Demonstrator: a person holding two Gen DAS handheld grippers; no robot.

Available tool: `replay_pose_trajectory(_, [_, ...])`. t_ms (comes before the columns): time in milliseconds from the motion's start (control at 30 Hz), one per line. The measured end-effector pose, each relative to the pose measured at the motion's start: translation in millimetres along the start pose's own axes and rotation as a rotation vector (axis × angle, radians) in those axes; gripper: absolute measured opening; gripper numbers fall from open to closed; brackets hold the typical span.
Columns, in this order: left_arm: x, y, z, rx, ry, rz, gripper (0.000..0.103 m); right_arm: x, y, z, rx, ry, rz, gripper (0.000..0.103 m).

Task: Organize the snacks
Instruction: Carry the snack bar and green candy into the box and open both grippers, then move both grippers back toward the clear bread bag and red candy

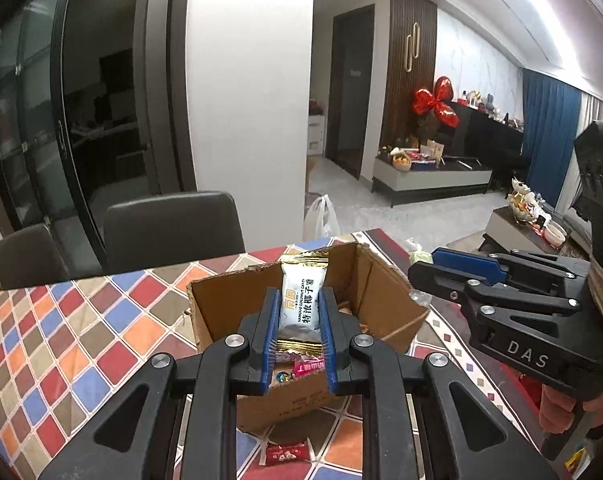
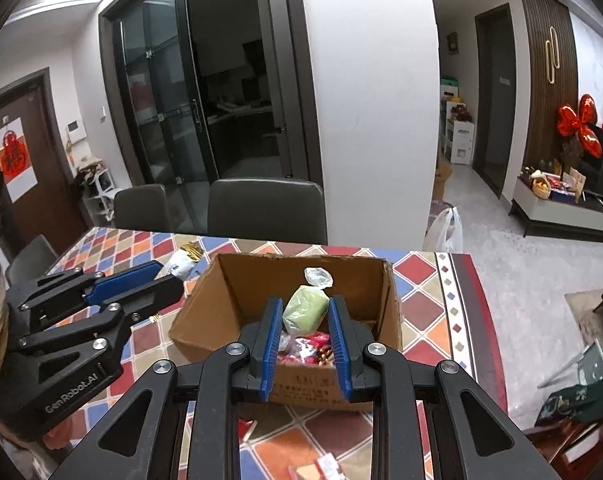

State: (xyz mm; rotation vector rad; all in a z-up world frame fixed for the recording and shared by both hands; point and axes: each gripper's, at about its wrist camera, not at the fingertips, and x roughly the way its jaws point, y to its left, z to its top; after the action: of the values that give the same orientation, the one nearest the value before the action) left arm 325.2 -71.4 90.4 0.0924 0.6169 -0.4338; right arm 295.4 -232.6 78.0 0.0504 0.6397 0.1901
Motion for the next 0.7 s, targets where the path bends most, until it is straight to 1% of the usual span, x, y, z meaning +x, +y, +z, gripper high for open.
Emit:
replay_pose_trajectory(67, [8, 1, 2, -0.010, 0.012, -0.005, 0.020, 8, -4, 1, 0.008, 0.009, -0.010, 0.025])
replay_pose_trajectory(133, [13, 0, 5, -0.008, 0.017, 0.009, 0.021, 14, -6, 3, 0.020, 0.021, -0.008, 0.025])
replay_pose_trajectory(200, [19, 2, 8, -0.006, 0.017, 0.039, 0.027, 20, -8, 5, 0.027, 0.028, -0.013, 0.026])
replay_pose_trajectory(233, [20, 3, 9, -0.008, 0.016, 0.049, 0.033, 23, -9, 6, 0.031, 0.029, -0.022, 0.028])
replay_pose_trajectory(300, [21, 3, 8, -0.008, 0.016, 0.066, 0.040, 28, -12, 9, 0.044, 0.039, -0.032, 0.049])
replay_pose_trajectory(333, [19, 2, 6, -0.004, 0.013, 0.078, 0.044, 28, -13, 8, 0.051, 0.039, -0.041, 0.050])
replay_pose_trajectory(500, [7, -13, -14, 0.069, -0.015, 0.089, 0.048, 18, -12, -6, 0.037, 0.027, -0.074, 0.050])
replay_pose_trajectory(600, [-1, -26, -30, 0.100, -0.024, 0.069, 0.049, 9, -10, -19, 0.021, 0.021, -0.084, 0.050])
replay_pose_trajectory(700, [-7, -38, -49, 0.128, -0.024, 0.047, 0.050, -1, -10, -39, 0.022, 0.020, -0.083, 0.050])
